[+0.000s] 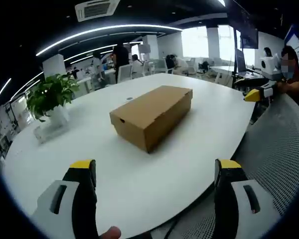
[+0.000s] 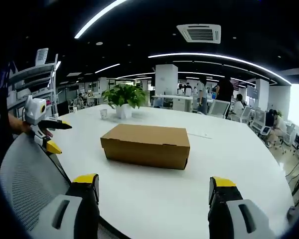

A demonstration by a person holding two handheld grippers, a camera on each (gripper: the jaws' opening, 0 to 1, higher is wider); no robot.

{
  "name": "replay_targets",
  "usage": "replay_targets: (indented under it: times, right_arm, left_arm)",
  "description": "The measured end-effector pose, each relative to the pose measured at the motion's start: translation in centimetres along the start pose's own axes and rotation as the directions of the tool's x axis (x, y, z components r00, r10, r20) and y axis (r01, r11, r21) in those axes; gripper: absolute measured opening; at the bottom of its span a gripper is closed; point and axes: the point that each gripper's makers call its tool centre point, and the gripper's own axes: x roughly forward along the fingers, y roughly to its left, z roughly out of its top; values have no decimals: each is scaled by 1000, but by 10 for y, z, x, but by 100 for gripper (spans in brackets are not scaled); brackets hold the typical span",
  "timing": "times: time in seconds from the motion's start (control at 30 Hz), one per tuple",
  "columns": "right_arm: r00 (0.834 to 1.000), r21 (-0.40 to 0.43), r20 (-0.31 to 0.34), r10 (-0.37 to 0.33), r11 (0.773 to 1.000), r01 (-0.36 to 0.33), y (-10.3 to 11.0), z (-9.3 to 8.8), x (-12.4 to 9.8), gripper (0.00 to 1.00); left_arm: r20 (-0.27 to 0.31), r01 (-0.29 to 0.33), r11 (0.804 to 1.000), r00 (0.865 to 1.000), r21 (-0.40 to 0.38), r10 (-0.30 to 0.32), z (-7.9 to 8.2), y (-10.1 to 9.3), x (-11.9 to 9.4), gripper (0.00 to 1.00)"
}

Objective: Operate the shoe box by opening the lid, removing the specified soft item, and placing it in the target area until the item is outside and the box remains undamaged.

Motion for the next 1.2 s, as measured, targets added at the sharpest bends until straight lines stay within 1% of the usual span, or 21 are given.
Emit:
replay_targets:
  times: [0.97,1.2]
  right_arm:
    - [1000,5,1,-4,1000,4,-1,0,0,90]
    - [1000,8,6,-7,1000,7,-1,1,-1,90]
  left_arm:
    - [-3,-5,1000,1000,2,5,0,0,0,98]
    - [-16,0,1000,1000,6,0,-2,0,1,98]
